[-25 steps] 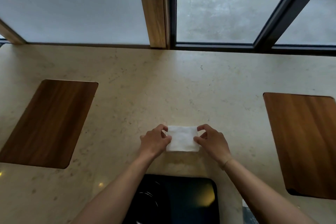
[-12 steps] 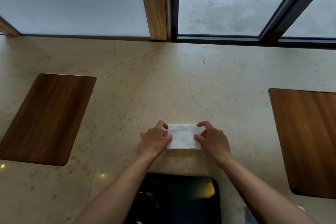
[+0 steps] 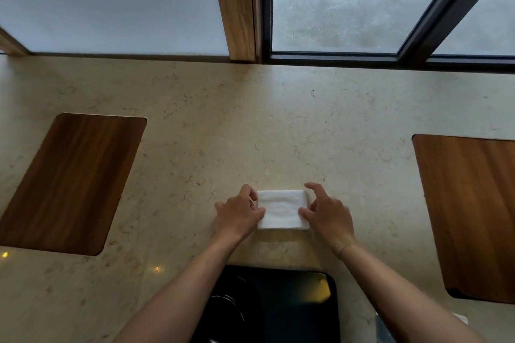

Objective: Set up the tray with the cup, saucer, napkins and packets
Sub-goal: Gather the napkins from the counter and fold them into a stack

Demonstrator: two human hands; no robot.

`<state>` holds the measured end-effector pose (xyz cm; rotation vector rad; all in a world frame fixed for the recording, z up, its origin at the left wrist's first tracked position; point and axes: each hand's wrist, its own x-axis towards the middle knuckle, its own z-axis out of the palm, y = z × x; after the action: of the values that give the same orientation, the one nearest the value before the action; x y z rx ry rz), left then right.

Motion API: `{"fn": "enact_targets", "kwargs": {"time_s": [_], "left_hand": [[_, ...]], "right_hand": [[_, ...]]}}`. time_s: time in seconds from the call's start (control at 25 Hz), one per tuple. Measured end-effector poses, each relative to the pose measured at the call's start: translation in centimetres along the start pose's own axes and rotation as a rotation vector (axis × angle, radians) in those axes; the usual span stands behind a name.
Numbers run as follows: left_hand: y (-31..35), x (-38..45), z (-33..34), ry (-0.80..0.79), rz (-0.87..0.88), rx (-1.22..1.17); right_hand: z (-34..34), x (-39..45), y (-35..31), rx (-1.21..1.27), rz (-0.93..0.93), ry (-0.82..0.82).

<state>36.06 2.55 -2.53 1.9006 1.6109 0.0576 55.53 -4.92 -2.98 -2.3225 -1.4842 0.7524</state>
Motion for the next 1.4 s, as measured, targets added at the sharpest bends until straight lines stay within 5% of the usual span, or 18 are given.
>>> {"fn": "enact_targets", "kwargs": {"time_s": [0.24, 0.64, 1.4], "left_hand": [[-0.6, 0.8, 0.0, 0.105, 0.037, -0.030], [-0.2, 2.1, 0.3, 0.088, 0.135, 0.200], [0.6, 1.7, -0.5, -0.039, 0.102, 0.118]], "right_hand": [[-0.3, 0.5, 0.6, -0.033, -0.014, 0.126], [0.1, 1.7, 0.2, -0.243, -0.055, 0.073], [0.2, 1.2, -0.1, -0.070, -0.023, -0.004]]}}
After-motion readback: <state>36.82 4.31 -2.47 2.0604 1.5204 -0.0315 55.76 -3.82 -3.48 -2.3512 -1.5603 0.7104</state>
